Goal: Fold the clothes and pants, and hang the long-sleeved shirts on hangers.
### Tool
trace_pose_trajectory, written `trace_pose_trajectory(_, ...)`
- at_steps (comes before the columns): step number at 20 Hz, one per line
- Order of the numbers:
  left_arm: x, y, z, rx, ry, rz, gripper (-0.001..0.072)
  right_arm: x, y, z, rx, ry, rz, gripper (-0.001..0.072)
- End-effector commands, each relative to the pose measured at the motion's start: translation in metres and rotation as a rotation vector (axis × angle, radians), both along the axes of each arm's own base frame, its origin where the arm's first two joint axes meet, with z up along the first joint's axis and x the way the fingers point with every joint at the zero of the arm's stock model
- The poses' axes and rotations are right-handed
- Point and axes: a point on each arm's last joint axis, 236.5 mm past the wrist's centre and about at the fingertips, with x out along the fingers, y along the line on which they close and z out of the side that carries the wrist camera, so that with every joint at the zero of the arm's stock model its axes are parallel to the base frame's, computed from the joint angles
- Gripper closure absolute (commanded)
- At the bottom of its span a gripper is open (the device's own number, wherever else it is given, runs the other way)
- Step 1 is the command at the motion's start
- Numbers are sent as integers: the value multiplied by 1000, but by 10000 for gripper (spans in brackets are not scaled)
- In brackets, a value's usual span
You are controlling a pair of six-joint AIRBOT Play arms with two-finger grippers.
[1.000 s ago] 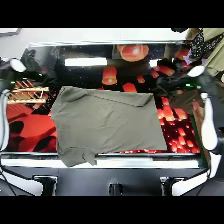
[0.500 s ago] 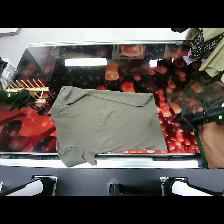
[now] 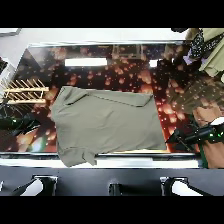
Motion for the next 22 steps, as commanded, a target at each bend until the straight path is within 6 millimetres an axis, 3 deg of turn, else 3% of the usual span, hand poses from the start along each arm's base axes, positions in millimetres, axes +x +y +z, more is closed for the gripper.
trace_pose_trajectory(1,-7,-2,-5,-8,16,1,442,-8,6,-12,7,5,-8,230)
trace_pose_trajectory(7,-13,-4,-6,-3,30,-39,442,-1,23,-27,47,-46,-85,237)
trace_pose_trajectory(11,-15,-4,-10,-2,40,-39,441,-3,25,-34,44,-61,-86,437)
trace_pose_trajectory(13,-28,-10,-23,-20,80,-41,442,3,27,-33,51,-90,-92,617)
trace_pose_trajectory(15,-49,-21,-43,-59,147,-42,442,6,28,-32,59,-100,-99,679)
trace_pose_trajectory(21,-92,-50,-77,-158,269,-38,434,15,30,-17,58,-160,-107,680)
trace_pose_trajectory(22,-95,-52,-79,-163,276,-41,309,16,29,-14,52,-176,-108,680)
